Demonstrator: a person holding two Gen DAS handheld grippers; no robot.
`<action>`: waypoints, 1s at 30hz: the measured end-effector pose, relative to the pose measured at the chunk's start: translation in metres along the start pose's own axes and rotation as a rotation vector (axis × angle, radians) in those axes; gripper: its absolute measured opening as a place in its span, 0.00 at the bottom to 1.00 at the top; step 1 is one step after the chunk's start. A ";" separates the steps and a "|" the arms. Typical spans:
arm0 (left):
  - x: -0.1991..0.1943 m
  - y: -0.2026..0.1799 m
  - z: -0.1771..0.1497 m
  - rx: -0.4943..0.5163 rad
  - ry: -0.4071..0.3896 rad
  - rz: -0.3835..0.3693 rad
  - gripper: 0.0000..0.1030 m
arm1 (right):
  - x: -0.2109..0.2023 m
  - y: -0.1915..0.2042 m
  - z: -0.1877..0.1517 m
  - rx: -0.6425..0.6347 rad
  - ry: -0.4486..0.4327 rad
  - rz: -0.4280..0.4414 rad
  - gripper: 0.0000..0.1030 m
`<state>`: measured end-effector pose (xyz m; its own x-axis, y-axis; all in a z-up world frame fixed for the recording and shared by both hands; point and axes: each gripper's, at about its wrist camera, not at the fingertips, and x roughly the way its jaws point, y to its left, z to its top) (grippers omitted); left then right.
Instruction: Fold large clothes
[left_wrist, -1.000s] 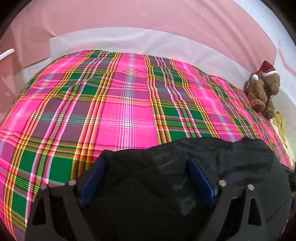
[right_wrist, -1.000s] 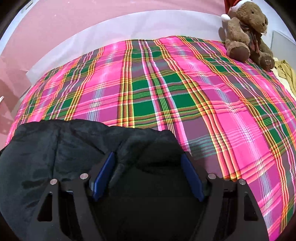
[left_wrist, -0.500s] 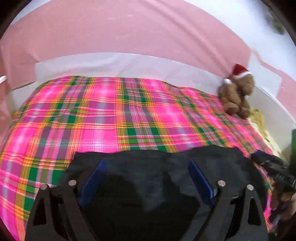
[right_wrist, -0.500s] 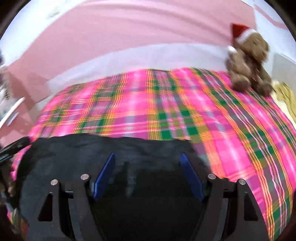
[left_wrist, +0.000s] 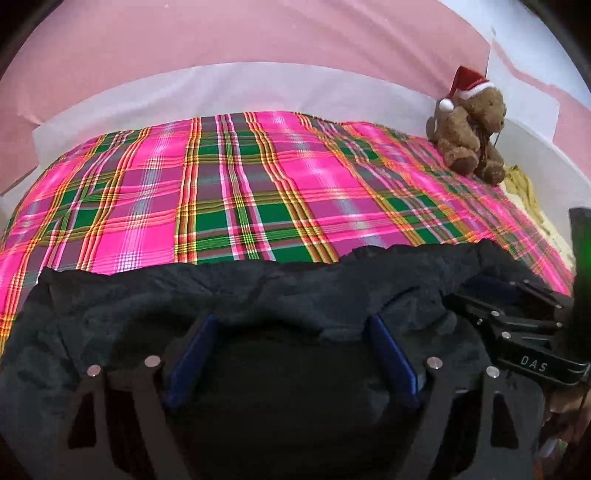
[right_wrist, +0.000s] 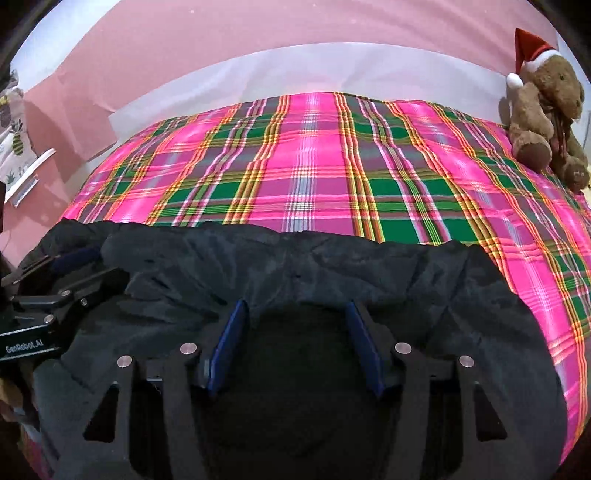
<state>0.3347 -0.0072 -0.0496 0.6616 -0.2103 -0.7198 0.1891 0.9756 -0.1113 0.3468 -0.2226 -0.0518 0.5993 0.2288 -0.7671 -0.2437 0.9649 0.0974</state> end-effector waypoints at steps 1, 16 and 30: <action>0.000 -0.001 0.001 0.002 0.007 0.004 0.83 | 0.001 0.001 0.000 -0.005 0.002 -0.012 0.56; -0.071 0.089 -0.034 -0.064 -0.095 0.102 0.78 | -0.065 -0.076 -0.034 0.104 -0.089 -0.124 0.55; -0.053 0.088 -0.039 -0.063 -0.117 0.088 0.79 | -0.042 -0.075 -0.040 0.091 -0.089 -0.146 0.55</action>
<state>0.2875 0.0918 -0.0478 0.7545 -0.1258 -0.6442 0.0832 0.9919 -0.0963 0.3091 -0.3099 -0.0526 0.6893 0.0919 -0.7187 -0.0813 0.9955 0.0493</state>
